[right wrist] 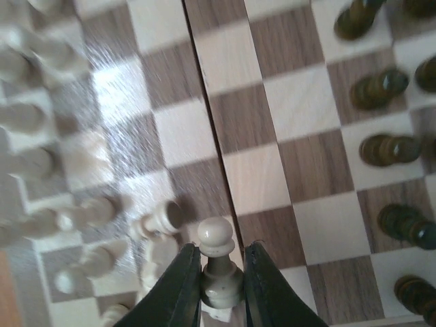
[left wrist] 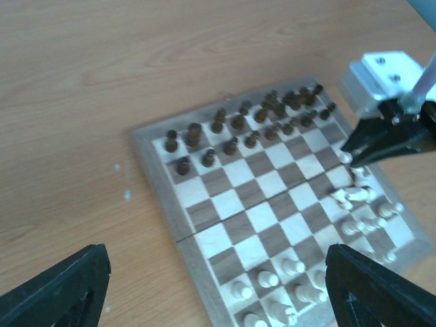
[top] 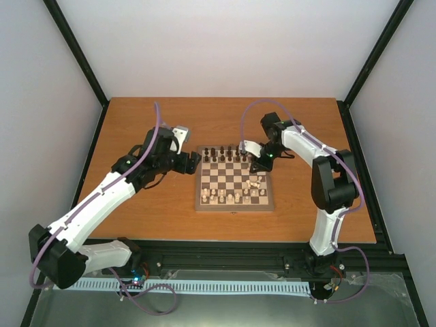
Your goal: Set up the chess pieces on the board
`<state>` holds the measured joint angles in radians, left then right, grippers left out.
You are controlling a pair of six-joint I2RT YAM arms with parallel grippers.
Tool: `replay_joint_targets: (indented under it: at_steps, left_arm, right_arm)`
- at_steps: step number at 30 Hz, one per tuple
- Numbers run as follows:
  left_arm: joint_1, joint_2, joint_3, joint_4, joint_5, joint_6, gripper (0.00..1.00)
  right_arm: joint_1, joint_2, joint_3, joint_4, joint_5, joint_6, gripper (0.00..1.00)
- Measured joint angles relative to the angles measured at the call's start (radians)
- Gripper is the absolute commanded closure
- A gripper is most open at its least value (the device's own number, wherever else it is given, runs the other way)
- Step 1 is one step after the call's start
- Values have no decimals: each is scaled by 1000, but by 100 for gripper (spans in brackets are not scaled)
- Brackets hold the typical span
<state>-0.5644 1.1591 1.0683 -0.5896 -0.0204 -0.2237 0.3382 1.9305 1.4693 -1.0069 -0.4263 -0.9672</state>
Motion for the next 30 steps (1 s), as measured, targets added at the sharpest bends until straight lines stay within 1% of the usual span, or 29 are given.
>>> replay_joint_targets:
  at_steps: [5, 8, 10, 14, 18, 22, 30]
  left_arm:
    - [0, 89, 41, 1, 157, -64, 27]
    - [0, 138, 57, 27, 243, -130, 31]
    - [0, 158, 55, 60, 296, -190, 33]
    - [0, 188, 8, 219, 395, -326, 39]
    - [0, 258, -27, 358, 469, -435, 43]
    - [-5, 345, -29, 456, 531, -507, 50]
    - [-27, 438, 8, 538, 613, -569, 60]
  right_arm:
    - [0, -60, 0, 2, -112, 40, 85]
    - [0, -80, 0, 2, -174, 57, 85]
    - [0, -97, -5, 3, -214, 69, 85]
    - [0, -146, -23, 5, -283, 85, 85]
    - [0, -183, -27, 5, -346, 95, 85]
    - [1, -196, -27, 3, -390, 101, 84]
    - [3, -196, -37, 4, -423, 116, 84]
